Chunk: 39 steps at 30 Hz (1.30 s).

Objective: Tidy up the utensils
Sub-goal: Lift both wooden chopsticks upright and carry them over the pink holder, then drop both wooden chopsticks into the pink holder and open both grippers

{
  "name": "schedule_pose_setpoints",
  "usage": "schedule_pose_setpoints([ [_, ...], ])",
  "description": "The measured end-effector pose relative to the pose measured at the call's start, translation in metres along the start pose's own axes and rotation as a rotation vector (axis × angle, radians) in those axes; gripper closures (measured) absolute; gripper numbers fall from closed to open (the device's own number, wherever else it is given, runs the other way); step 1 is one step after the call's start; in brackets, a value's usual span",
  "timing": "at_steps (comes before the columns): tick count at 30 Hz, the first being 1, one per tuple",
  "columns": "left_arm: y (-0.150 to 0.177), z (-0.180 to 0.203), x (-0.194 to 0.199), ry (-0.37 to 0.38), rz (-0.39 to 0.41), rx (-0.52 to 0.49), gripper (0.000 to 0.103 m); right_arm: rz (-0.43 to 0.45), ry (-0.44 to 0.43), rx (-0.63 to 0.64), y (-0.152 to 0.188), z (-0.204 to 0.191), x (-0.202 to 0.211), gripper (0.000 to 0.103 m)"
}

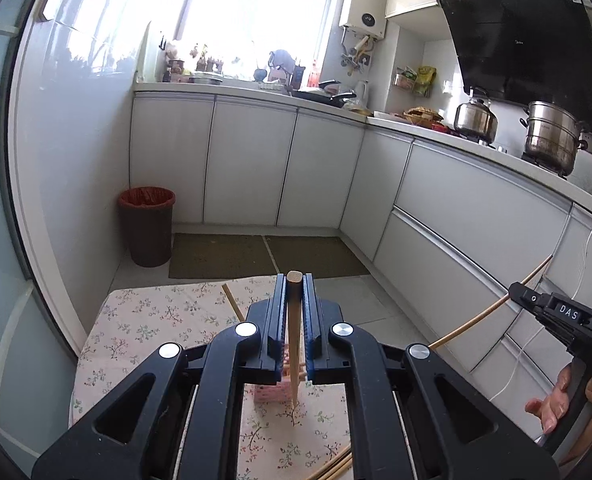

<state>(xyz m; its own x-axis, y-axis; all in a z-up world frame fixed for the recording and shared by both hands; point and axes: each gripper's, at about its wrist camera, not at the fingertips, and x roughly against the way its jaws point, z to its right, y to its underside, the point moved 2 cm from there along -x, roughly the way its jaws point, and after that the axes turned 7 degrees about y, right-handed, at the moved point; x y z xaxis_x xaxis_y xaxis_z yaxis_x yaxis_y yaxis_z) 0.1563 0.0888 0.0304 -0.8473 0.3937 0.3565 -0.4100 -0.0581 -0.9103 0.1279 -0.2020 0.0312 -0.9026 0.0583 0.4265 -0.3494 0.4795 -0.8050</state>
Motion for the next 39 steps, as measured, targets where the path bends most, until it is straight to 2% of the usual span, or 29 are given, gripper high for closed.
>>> schedule_pose_setpoints([
  [4,-0.019,0.0,-0.005,-0.016,0.048,0.005,0.096,0.049,-0.034,0.022,-0.026,-0.021,-0.002,0.097],
  [8,-0.026,0.003,-0.016,-0.05,0.067,-0.014,0.096,0.059,-0.073,0.063,-0.036,-0.048,-0.013,0.096],
  [17,-0.009,-0.009,-0.054,-0.097,0.009,-0.011,0.096,0.024,-0.13,0.136,-0.017,-0.093,-0.046,0.096],
  [20,0.0,-0.017,-0.07,-0.087,-0.034,0.014,0.095,0.014,-0.131,0.152,-0.008,-0.1,-0.059,0.096],
  [21,0.004,-0.022,-0.075,-0.083,-0.05,0.033,0.092,0.008,-0.13,0.154,-0.006,-0.101,-0.064,0.096],
  [23,0.007,-0.033,-0.076,-0.089,-0.049,0.081,0.071,-0.004,-0.129,0.158,0.0,-0.103,-0.072,0.096],
  [31,-0.008,-0.055,-0.045,-0.095,0.033,0.175,0.061,-0.041,-0.113,0.176,0.016,-0.112,-0.106,0.096],
  [37,-0.011,-0.063,-0.043,-0.126,0.035,0.208,0.057,-0.064,-0.108,0.205,0.039,-0.121,-0.13,0.096],
  [39,-0.01,-0.065,-0.042,-0.142,0.034,0.212,0.056,-0.077,-0.102,0.221,0.043,-0.126,-0.139,0.093],
])
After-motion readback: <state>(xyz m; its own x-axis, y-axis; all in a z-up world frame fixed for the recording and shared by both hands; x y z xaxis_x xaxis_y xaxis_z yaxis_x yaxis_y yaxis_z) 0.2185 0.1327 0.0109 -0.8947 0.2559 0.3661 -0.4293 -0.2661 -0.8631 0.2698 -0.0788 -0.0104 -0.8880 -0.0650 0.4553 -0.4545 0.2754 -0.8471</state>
